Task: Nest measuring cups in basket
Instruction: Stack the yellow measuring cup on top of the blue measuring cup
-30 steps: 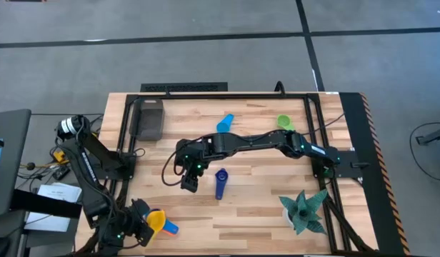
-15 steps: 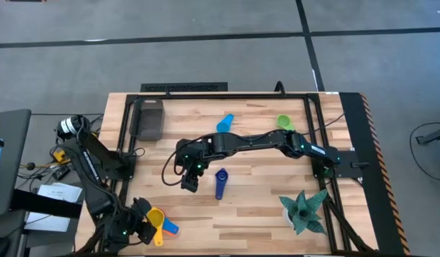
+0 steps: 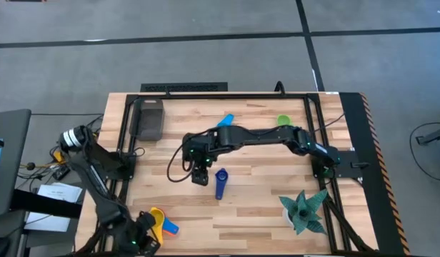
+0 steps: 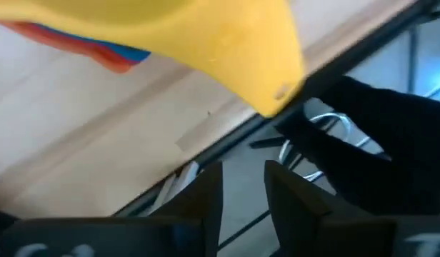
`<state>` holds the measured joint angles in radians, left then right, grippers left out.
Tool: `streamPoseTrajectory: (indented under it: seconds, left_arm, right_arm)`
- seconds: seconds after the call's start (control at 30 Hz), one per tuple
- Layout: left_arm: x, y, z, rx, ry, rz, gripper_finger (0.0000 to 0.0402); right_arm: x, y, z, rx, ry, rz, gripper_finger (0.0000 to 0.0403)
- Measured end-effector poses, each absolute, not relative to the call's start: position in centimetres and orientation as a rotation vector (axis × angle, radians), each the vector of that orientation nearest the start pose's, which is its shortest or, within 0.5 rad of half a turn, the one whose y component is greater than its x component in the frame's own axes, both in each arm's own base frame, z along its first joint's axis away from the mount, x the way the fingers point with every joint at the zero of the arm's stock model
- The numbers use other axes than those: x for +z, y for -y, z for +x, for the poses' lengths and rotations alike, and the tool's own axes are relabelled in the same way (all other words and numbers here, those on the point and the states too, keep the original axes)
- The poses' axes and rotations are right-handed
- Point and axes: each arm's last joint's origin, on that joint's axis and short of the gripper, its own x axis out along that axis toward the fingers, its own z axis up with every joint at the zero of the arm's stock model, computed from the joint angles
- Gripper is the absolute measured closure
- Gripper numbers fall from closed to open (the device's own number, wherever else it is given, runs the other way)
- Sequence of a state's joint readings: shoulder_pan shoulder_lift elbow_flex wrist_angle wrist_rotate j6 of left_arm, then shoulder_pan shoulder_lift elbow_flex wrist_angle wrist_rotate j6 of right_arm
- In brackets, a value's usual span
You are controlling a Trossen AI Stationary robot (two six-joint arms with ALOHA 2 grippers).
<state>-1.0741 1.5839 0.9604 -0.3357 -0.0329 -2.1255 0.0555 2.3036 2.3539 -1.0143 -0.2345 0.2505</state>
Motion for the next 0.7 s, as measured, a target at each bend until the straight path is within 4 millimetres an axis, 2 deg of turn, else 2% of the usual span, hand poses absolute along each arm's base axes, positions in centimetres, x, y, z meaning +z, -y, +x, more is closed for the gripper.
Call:
streamPoseTrajectory:
  seconds: [0.13,0.3,0.53,0.7]
  left_arm:
    - [18.1,27.8,15.9,0.326,-1.327,-1.305,0.0329]
    - [18.1,27.3,16.9,0.356,-1.237,-1.331,0.0352]
    - [18.4,26.0,18.6,0.395,-1.097,-1.335,0.0383]
    - [19.6,26.1,19.5,0.369,-1.075,-1.32,0.0397]
  right_arm:
    - [30.8,-3.1,48.9,0.131,-0.93,0.301,0.0163]
    - [31.1,-2.5,48.6,0.116,-0.933,0.3,0.0163]
    - [31.4,-1.9,48.6,0.106,-0.92,0.299,0.0163]
    - [31.3,-1.8,48.5,0.109,-0.932,0.288,0.0163]
